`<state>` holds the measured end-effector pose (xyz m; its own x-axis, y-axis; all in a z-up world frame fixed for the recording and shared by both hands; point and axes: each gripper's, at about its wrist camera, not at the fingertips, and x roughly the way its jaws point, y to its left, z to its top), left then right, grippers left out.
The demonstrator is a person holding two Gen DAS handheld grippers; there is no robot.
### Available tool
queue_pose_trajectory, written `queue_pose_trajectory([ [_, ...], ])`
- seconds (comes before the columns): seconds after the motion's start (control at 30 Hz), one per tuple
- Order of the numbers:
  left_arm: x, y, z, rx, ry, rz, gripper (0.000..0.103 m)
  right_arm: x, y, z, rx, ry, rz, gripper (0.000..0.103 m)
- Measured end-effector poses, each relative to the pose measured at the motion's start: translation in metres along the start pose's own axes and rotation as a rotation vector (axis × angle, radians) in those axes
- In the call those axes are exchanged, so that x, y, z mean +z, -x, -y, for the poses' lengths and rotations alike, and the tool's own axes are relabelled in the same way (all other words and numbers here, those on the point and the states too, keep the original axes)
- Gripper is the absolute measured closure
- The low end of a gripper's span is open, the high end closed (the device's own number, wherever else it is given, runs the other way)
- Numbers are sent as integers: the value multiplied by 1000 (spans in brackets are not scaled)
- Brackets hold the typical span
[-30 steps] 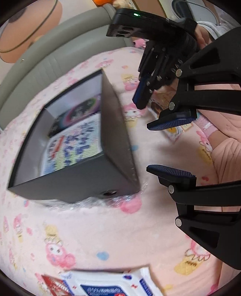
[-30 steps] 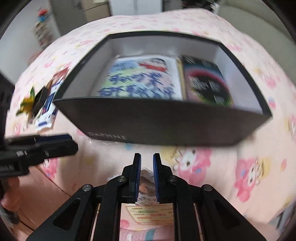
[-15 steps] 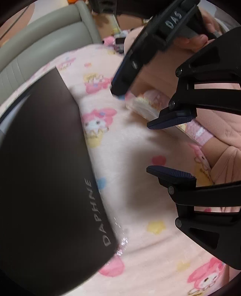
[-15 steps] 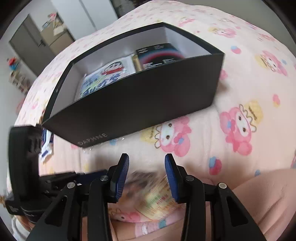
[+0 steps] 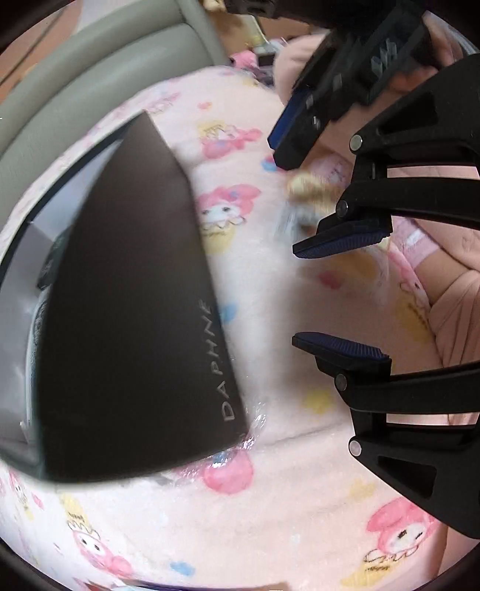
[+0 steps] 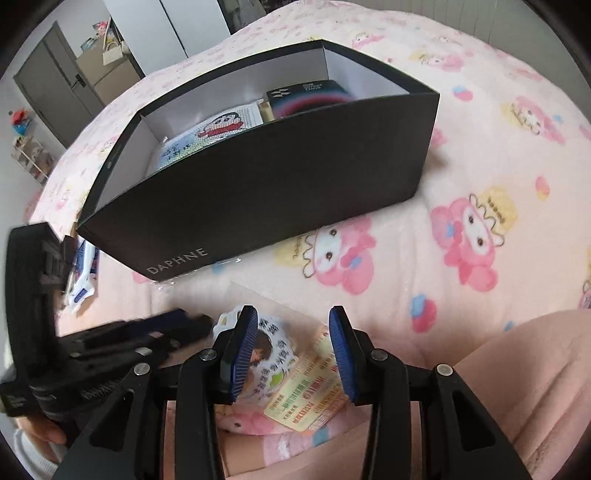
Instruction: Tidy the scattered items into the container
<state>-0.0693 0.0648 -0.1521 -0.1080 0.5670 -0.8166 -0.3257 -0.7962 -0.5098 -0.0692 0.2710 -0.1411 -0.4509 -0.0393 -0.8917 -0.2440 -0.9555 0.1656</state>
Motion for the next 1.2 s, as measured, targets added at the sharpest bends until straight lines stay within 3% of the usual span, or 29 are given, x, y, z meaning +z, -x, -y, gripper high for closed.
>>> queue_pose_trajectory([
  [0.1, -1, -6, 4, -35, -8, -35, 61, 0, -2, 0, -13, 13, 1, 67],
  [0.33, -3, -31, 12, 37, -30, -76, 56, -2, -8, -1, -44, 43, 2, 67],
  [0.37, -4, -34, 14, 45, -33, -81, 59, -2, -9, -1, -49, 48, 3, 67],
  [0.43, -6, -35, 17, 66, -57, -90, 84, -3, -9, -3, -62, 66, 7, 67],
  [0.53, -17, -24, 21, 139, -105, -63, 99, -6, -9, -9, -51, 100, 6, 67],
  [0.63, -31, -1, 23, 207, -121, 9, 102, -9, -13, -10, 28, 92, -29, 67],
  [0.7, -36, 16, 15, 217, -60, 59, 103, -11, -17, -6, 91, 64, -63, 67],
  [0.77, -36, 25, 3, 187, 1, 75, 103, -14, -18, -4, 128, 51, -88, 67],
  [0.87, -30, 22, -14, 59, 73, 31, 102, -22, -15, -3, 139, 50, -102, 67],
  [0.9, -28, 17, -16, 40, 84, 12, 96, -25, -14, -5, 128, 57, -97, 67],
  [0.93, -26, 11, -16, 32, 86, -5, 84, -30, -11, -7, 114, 62, -90, 67],
  [1.03, -21, -12, -10, 2, 85, -56, 80, -35, -7, -7, 70, 51, -70, 67],
  [1.1, -18, -29, -4, -22, 81, -89, 81, -31, -7, 0, 71, 26, -60, 67],
  [1.2, -20, -33, 1, -28, 60, -102, 97, -30, -7, 1, 53, 28, -50, 67],
])
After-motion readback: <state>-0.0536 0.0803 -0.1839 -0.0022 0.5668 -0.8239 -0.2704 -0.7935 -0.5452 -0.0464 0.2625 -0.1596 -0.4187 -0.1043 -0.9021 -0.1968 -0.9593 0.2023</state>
